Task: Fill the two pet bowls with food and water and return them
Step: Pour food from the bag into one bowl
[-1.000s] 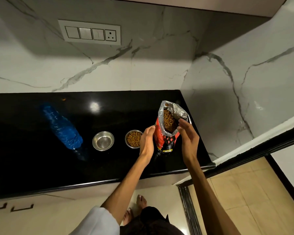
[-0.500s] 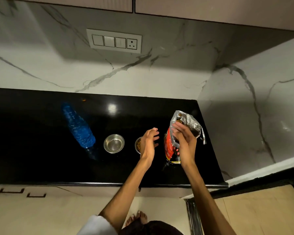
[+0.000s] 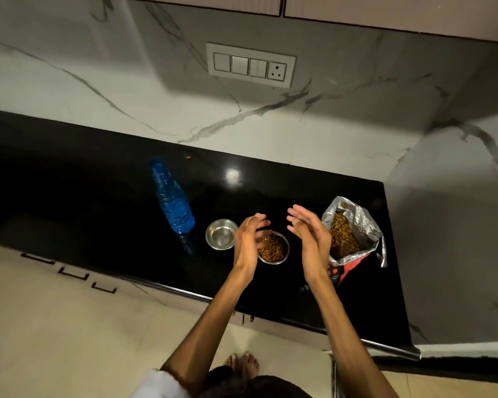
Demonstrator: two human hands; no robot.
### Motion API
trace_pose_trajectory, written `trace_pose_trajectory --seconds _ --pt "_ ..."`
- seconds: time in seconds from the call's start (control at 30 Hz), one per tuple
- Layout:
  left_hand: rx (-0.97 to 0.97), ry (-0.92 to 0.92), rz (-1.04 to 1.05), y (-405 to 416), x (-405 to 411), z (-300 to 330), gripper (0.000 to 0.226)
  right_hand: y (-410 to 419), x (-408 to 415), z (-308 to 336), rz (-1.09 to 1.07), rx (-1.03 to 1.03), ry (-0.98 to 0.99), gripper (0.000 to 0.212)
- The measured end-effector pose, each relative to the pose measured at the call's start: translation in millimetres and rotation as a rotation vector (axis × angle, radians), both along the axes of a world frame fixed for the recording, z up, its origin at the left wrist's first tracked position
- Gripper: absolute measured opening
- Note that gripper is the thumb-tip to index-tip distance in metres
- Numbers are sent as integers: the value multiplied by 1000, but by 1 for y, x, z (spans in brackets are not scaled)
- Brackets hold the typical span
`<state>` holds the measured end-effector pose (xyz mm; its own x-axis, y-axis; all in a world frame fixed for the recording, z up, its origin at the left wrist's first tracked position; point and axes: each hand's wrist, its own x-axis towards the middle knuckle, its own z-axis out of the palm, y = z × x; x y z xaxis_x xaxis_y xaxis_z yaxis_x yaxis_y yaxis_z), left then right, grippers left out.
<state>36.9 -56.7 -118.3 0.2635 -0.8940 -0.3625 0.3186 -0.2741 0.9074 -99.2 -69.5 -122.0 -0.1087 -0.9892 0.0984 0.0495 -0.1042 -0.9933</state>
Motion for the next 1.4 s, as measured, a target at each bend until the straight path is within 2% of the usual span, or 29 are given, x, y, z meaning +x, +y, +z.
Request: trace_pose_trajectory --seconds 0.5,0.8,0.97,1.07,1.13,1.27,1.4 --pt "37 -49 129 6 44 -7 36 -4 35 -4 109 31 -1 28" --pt "41 -45 142 8 81 -14 33 -7 65 -9 100 77 8 27" --pt "25 -25 113 3 102 -15 51 -10 85 -6 72 85 5 28" --pt "14 -18 94 -2 115 -16 53 -14 97 -5 56 81 19 27" --pt "4 -23 81 -6 125 -17 51 -17 106 -4 46 77 25 27" --pt "-5 -26 68 -14 148 -21 30 -21 127 -5 34 84 26 27" --pt "3 -48 87 -15 173 -27 25 -25 153 -8 34 101 30 29"
